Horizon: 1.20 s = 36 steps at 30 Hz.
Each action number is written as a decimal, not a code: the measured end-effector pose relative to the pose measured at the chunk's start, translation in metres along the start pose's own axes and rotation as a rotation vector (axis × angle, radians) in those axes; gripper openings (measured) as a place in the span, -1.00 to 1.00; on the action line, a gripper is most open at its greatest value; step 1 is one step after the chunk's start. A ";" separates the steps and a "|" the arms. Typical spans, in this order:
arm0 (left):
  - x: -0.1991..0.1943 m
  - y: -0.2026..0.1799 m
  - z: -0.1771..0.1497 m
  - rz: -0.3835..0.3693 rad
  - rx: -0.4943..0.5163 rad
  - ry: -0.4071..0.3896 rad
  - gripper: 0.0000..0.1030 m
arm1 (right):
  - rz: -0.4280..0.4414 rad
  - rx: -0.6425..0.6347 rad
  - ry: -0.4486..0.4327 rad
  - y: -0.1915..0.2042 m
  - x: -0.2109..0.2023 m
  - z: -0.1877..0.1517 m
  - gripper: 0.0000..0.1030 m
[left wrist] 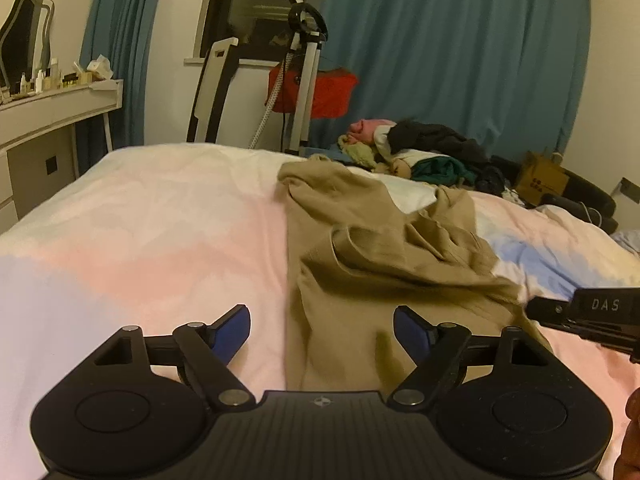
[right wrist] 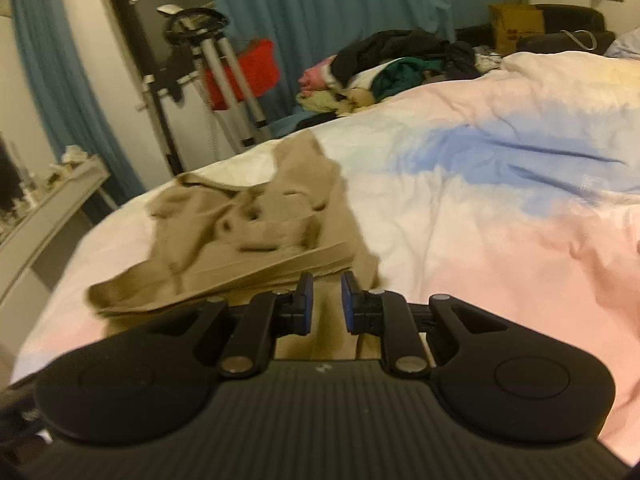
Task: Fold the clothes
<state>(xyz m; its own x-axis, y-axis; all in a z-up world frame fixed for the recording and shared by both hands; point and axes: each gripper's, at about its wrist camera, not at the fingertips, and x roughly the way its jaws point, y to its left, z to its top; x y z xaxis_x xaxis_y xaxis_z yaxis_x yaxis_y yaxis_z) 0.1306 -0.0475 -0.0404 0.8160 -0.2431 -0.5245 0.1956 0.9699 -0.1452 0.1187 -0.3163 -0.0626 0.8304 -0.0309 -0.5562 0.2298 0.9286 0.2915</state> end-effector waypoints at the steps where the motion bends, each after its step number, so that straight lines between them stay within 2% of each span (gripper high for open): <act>1: -0.003 -0.001 -0.004 -0.005 0.002 0.012 0.56 | 0.001 -0.009 0.009 0.001 -0.003 -0.002 -0.63; 4: -0.011 -0.003 -0.017 -0.002 0.018 0.055 0.56 | 0.005 -0.038 0.034 0.004 -0.011 -0.009 -0.63; 7: -0.017 -0.007 -0.031 0.031 0.041 0.118 0.56 | 0.009 -0.066 0.060 0.007 -0.019 -0.016 -0.64; 11: -0.034 -0.009 -0.042 0.055 0.079 0.139 0.56 | 0.014 -0.104 0.094 0.010 -0.029 -0.025 -0.72; 14: -0.053 -0.003 -0.042 0.047 0.037 0.150 0.56 | 0.021 -0.108 0.112 0.010 -0.039 -0.030 -0.70; 16: -0.069 0.004 -0.040 0.026 -0.015 0.153 0.56 | 0.038 -0.022 0.099 -0.003 -0.051 -0.026 -0.64; 19: -0.096 0.014 -0.040 -0.058 -0.133 0.160 0.56 | 0.063 0.106 0.078 -0.023 -0.069 -0.020 -0.63; 23: -0.115 0.028 -0.047 -0.270 -0.339 0.205 0.56 | 0.147 0.253 0.061 -0.038 -0.093 -0.021 -0.61; 25: -0.107 0.033 -0.056 -0.369 -0.449 0.270 0.54 | 0.193 0.318 0.098 -0.039 -0.092 -0.028 -0.61; 27: -0.092 0.037 -0.067 -0.426 -0.560 0.337 0.51 | 0.235 0.382 0.148 -0.039 -0.086 -0.036 -0.53; 29: -0.077 0.043 -0.078 -0.433 -0.677 0.364 0.46 | 0.277 0.447 0.198 -0.038 -0.080 -0.044 -0.05; 31: -0.063 0.050 -0.088 -0.437 -0.791 0.385 0.34 | 0.319 0.511 0.249 -0.038 -0.075 -0.051 0.22; 32: -0.060 0.055 -0.091 -0.430 -0.838 0.370 0.32 | 0.340 0.544 0.274 -0.038 -0.072 -0.055 0.23; 33: -0.058 0.059 -0.094 -0.423 -0.885 0.356 0.21 | 0.361 0.576 0.299 -0.037 -0.069 -0.059 0.23; 34: -0.056 0.064 -0.097 -0.412 -0.926 0.340 0.03 | 0.382 0.608 0.324 -0.037 -0.067 -0.063 0.23; 36: -0.058 0.069 -0.100 -0.387 -0.959 0.310 -0.20 | 0.424 0.672 0.375 -0.037 -0.061 -0.071 0.23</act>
<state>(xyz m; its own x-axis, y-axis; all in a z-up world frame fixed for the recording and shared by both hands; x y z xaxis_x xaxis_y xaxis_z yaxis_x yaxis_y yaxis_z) 0.0425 0.0317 -0.1034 0.5908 -0.6547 -0.4716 -0.2067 0.4422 -0.8728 0.0237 -0.3224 -0.0944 0.7193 0.5002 -0.4820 0.2884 0.4163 0.8623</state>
